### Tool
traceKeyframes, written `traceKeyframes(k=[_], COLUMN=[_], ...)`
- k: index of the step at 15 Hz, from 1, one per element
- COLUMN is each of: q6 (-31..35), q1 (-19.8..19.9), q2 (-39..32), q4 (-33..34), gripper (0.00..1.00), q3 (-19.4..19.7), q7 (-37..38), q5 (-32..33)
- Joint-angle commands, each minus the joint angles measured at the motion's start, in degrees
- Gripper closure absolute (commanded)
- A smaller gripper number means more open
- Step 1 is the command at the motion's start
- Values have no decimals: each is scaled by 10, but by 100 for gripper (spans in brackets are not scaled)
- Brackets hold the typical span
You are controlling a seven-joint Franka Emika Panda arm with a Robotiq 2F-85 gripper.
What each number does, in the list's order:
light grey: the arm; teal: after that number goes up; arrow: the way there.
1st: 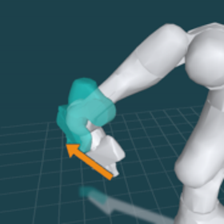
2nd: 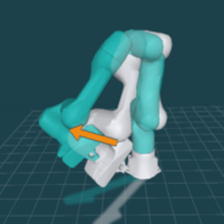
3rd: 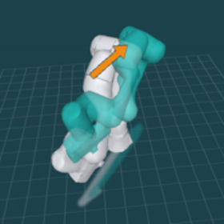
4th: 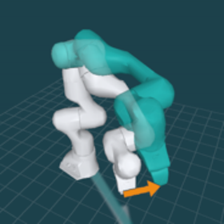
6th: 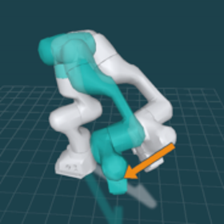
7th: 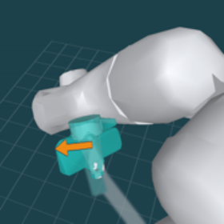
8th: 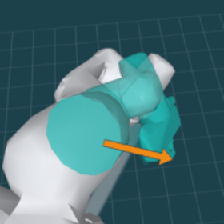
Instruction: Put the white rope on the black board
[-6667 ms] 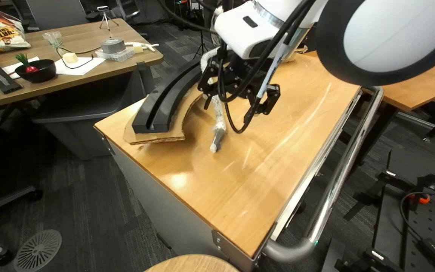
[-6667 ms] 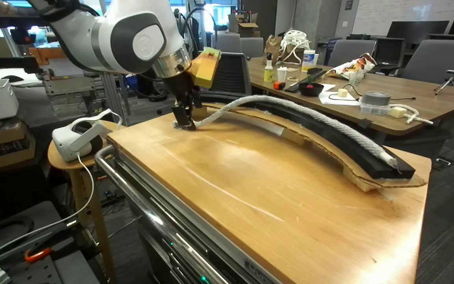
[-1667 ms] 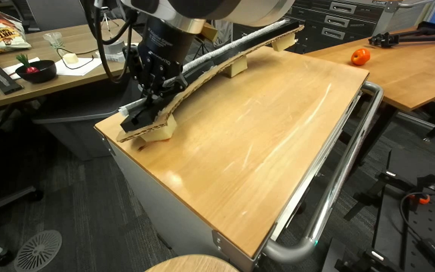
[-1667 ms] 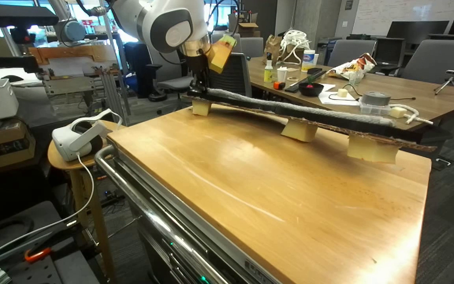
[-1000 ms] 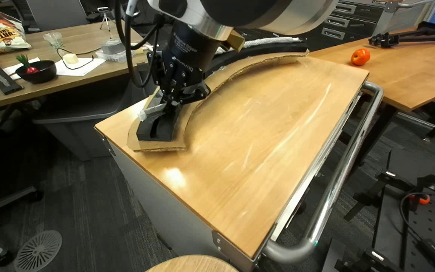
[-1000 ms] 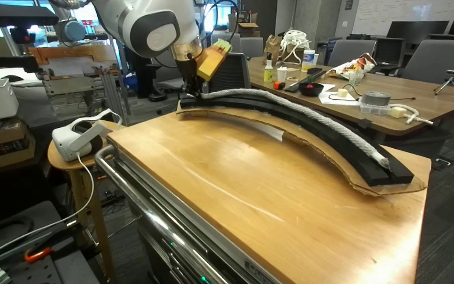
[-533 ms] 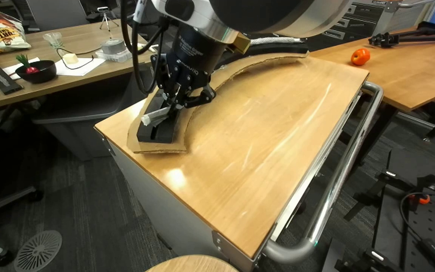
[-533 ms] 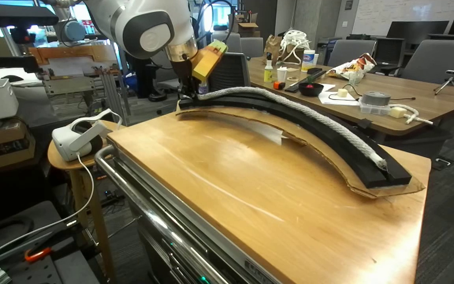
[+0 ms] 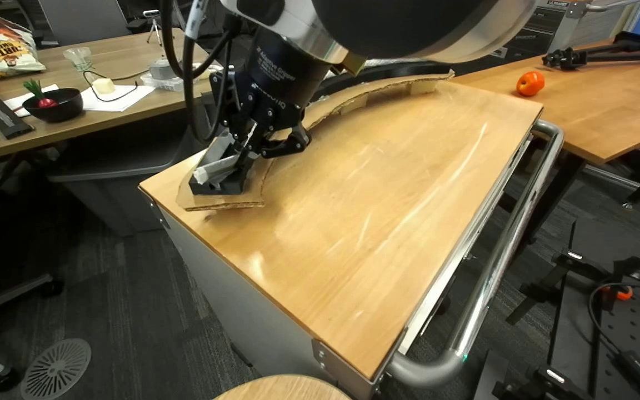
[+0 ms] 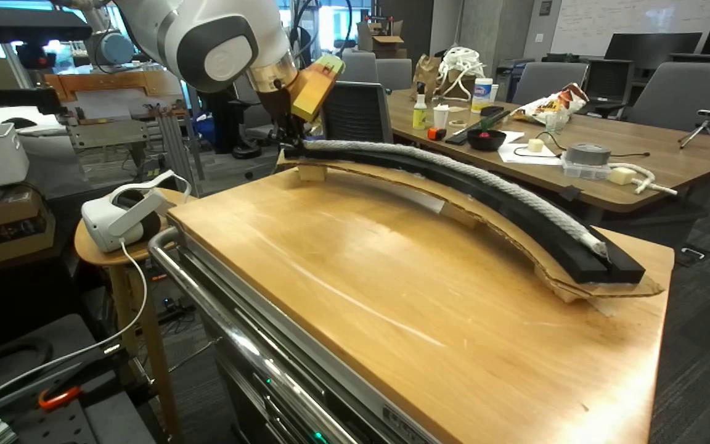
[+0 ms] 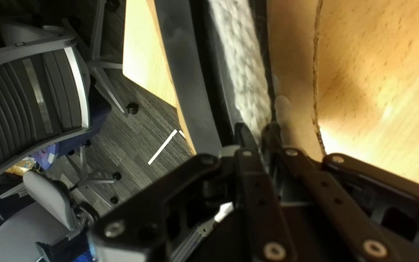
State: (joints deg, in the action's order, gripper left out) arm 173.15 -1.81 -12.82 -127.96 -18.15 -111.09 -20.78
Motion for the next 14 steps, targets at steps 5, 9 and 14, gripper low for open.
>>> traceKeyframes(k=[5, 9, 14], q6=[1, -7, 67], q1=[-2, -5, 19], q2=[7, 10, 42], q4=[-9, -15, -78], gripper=[67, 44, 5], q3=[-5, 21, 14], q7=[-8, 1, -41], q5=[8, 51, 43])
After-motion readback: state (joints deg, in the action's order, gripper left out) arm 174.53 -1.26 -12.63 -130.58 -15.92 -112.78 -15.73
